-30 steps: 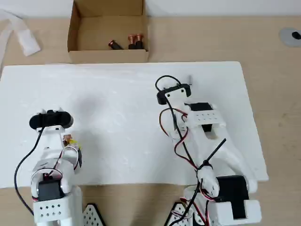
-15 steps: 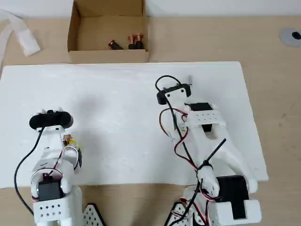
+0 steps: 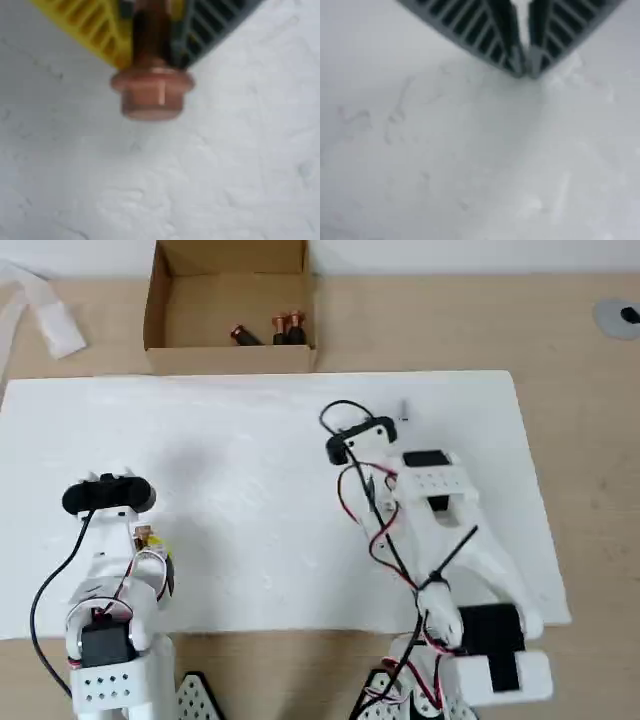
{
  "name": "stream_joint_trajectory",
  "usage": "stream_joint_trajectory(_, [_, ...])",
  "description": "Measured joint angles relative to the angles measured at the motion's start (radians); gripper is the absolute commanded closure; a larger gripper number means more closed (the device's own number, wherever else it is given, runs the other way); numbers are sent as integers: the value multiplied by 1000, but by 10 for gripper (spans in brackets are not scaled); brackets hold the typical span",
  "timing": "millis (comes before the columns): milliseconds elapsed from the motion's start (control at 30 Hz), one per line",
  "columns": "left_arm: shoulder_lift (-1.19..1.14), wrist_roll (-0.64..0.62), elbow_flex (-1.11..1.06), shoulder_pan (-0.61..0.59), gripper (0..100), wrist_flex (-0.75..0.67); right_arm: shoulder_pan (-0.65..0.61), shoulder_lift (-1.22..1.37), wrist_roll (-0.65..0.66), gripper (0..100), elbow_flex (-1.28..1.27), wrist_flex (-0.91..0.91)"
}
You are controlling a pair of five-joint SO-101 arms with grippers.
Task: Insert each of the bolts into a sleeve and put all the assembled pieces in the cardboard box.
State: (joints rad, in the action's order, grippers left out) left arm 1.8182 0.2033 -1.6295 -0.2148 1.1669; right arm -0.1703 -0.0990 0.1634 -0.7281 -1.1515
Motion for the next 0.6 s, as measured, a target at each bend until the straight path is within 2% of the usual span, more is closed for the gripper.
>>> stream_joint_trajectory(333, [0,0,0,0,991,0,-5,17,5,987,589,-362])
stream_joint_trajectory(467, [0,0,0,0,991,0,-5,23,129,974,775,-453])
stream_joint_trajectory(600, [0,0,0,0,991,0,-5,29,379,896,787,-468])
